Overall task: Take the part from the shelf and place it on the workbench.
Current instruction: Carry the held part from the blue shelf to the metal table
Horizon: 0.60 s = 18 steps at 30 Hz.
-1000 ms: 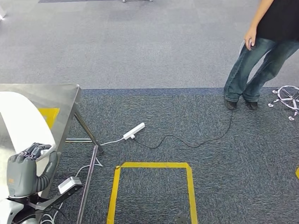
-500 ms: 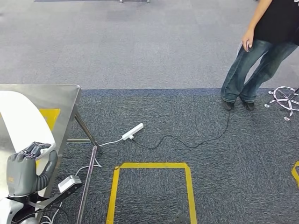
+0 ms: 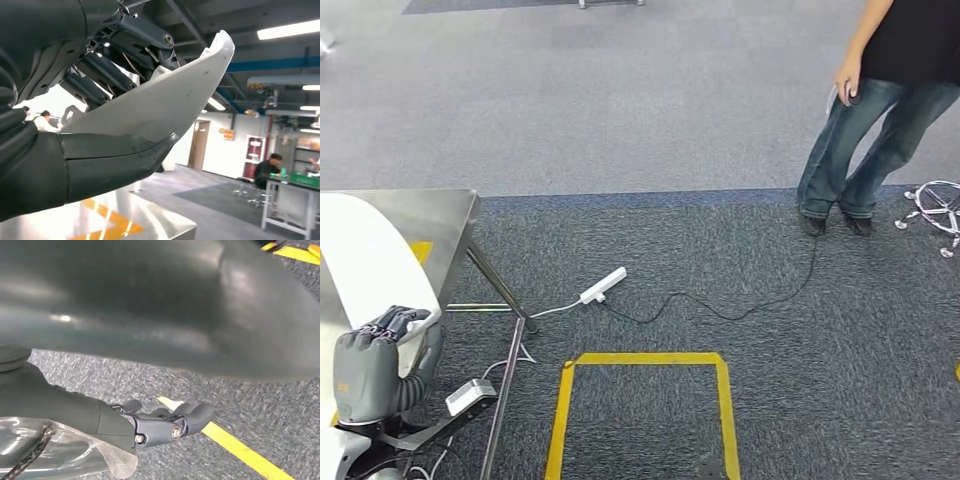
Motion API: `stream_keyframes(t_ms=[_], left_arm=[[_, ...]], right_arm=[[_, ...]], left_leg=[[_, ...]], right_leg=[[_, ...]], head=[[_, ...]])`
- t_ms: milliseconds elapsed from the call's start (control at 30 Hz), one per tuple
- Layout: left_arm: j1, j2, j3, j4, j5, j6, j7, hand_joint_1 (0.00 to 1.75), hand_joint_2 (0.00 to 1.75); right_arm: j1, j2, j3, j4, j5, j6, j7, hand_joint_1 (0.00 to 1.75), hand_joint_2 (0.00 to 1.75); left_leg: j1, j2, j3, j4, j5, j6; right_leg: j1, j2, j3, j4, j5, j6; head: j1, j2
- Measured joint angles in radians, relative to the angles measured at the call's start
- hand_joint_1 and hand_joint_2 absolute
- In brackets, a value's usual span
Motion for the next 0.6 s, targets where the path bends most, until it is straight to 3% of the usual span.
stream_keyframes(t_ms=[33, 67, 100, 167, 200, 267, 400, 467, 533, 567, 600], left_arm=[[0.001, 0.000, 0.000, 0.000, 0.000, 0.000, 0.001, 1.75, 1.75], [0.002, 0.000, 0.001, 0.000, 0.000, 0.000, 0.001, 1.75, 1.75], [0.002, 0.000, 0.001, 0.000, 0.000, 0.000, 0.001, 1.75, 1.75], [0.002, 0.000, 0.001, 0.000, 0.000, 0.000, 0.001, 1.75, 1.75], [0.002, 0.000, 0.002, 0.000, 0.000, 0.000, 0.002, 1.75, 1.75], [0.001, 0.001, 0.002, -0.001, 0.000, 0.001, 0.002, 1.75, 1.75], [0.002, 0.002, 0.004, -0.003, 0.000, 0.001, 0.003, 1.75, 1.75], [0.000, 0.001, 0.005, -0.005, -0.001, 0.002, 0.003, 1.75, 1.75], [0.000, 0.001, 0.005, -0.005, -0.001, 0.001, 0.003, 1.75, 1.75], [0.000, 0.000, 0.005, -0.005, -0.001, 0.001, 0.003, 1.75, 1.75], [0.001, 0.000, 0.005, -0.005, -0.001, 0.001, 0.003, 1.75, 1.75]], right_arm=[[0.001, 0.000, 0.000, 0.000, 0.000, 0.000, 0.000, 0.00, 0.00], [0.001, 0.000, 0.000, 0.000, -0.001, 0.000, 0.000, 0.00, 0.00], [0.001, 0.000, 0.000, 0.000, -0.001, 0.000, 0.000, 0.00, 0.00], [0.000, 0.000, 0.000, 0.000, -0.001, 0.000, 0.000, 0.00, 0.00], [-0.001, 0.000, 0.000, 0.000, -0.001, 0.000, 0.000, 0.00, 0.00], [-0.002, 0.001, 0.000, 0.000, -0.002, 0.001, 0.000, 0.00, 0.00], [-0.005, 0.001, 0.000, 0.000, -0.002, 0.003, 0.000, 0.00, 0.00], [-0.006, 0.001, 0.000, -0.001, -0.002, 0.002, 0.000, 0.00, 0.00], [-0.005, 0.001, 0.000, -0.001, -0.002, 0.002, 0.000, 0.00, 0.00], [-0.003, 0.001, 0.000, -0.001, -0.002, 0.002, 0.001, 0.00, 0.00], [-0.001, 0.000, 0.000, -0.001, -0.002, 0.002, 0.001, 0.00, 0.00]], left_leg=[[0.000, 0.003, -0.032, 0.055, -0.013, 0.001], [0.000, 0.004, -0.049, 0.076, -0.006, 0.003], [0.000, 0.004, -0.047, 0.057, 0.021, 0.006], [-0.004, 0.007, 0.002, -0.064, 0.104, 0.017], [-0.008, 0.012, 0.027, -0.122, 0.131, 0.022], [-0.017, 0.018, 0.053, -0.187, 0.138, 0.031], [-0.018, 0.011, 0.076, -0.224, 0.128, 0.042], [-0.014, 0.010, 0.094, -0.236, 0.124, 0.051], [-0.015, 0.008, 0.105, -0.237, 0.114, 0.058], [-0.016, 0.006, 0.111, -0.236, 0.108, 0.058], [-0.016, 0.003, 0.118, -0.236, 0.102, 0.057]], right_leg=[[0.002, -0.005, 0.004, 0.000, -0.004, -0.002], [0.004, -0.008, 0.009, 0.000, -0.009, -0.003], [0.006, -0.010, 0.015, 0.000, -0.013, -0.003], [0.007, -0.014, 0.027, -0.001, -0.025, -0.002], [0.009, -0.015, 0.032, -0.001, -0.030, 0.001], [0.009, -0.017, 0.033, -0.004, -0.036, 0.011], [0.008, -0.020, 0.033, 0.005, -0.051, 0.032], [0.008, -0.010, -0.021, 0.103, -0.085, 0.035], [0.008, -0.005, -0.109, 0.230, -0.112, 0.037], [0.008, -0.005, -0.141, 0.260, -0.105, 0.038], [0.008, -0.005, -0.155, 0.255, -0.078, 0.038]], head=[[0.000, 0.000], [0.000, 0.000], [0.000, 0.000], [0.001, 0.000], [0.001, 0.000], [0.000, 0.000], [0.001, 0.000], [0.004, 0.000], [0.006, 0.000], [0.006, 0.000], [0.006, 0.000]])
